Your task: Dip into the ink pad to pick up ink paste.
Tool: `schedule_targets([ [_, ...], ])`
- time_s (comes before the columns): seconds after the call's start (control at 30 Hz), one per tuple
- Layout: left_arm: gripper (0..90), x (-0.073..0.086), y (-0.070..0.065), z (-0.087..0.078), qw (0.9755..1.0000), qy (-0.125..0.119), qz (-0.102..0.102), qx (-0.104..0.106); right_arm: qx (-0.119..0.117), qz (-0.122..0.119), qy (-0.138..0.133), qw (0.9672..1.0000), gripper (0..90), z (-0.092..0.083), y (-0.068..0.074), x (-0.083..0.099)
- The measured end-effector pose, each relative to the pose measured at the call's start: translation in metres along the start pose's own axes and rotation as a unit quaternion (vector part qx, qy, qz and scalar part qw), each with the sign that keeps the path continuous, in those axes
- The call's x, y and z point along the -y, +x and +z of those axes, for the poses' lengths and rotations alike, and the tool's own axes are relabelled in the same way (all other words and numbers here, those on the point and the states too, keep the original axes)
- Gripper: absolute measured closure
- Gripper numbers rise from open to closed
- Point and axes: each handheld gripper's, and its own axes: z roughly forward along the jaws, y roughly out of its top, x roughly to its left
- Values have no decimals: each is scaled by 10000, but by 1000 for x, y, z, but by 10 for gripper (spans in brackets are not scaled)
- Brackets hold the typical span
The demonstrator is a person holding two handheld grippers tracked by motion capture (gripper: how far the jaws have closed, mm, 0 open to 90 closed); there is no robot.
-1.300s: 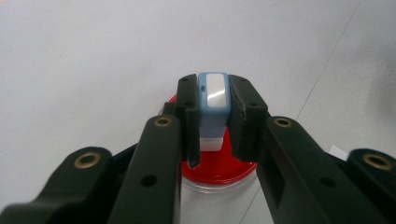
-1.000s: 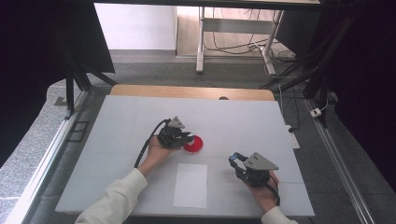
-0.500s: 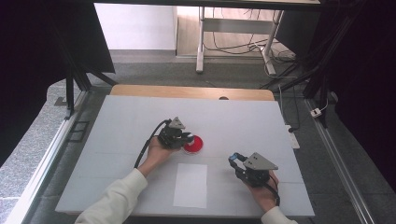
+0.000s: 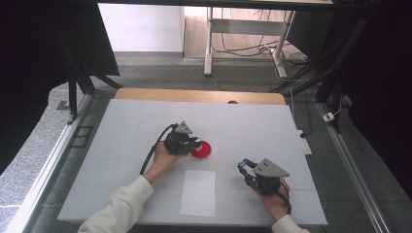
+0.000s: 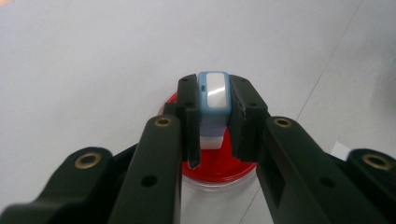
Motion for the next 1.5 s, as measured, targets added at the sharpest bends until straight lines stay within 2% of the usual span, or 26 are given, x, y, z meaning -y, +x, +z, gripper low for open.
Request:
schedule_targets([
  [0.43,754,-5,-2,-12,9997,-237,12,20,-1,0,2,10000,646,0,0,0],
  [0.73,753,-8,-3,-23,9993,-346,-11,159,-7,-6,-2,10000,646,0,0,0],
  [0.97,752,-10,-4,-33,9984,-422,-56,366,-2,-14,-8,10000,646,0,0,0],
  [1.2,752,-11,-10,-44,9977,-473,77,480,-11,-22,-8,10000,645,0,0,0],
  [1.5,751,-12,-15,-50,9970,-487,137,586,-9,-18,-4,10000,645,0,1,0],
])
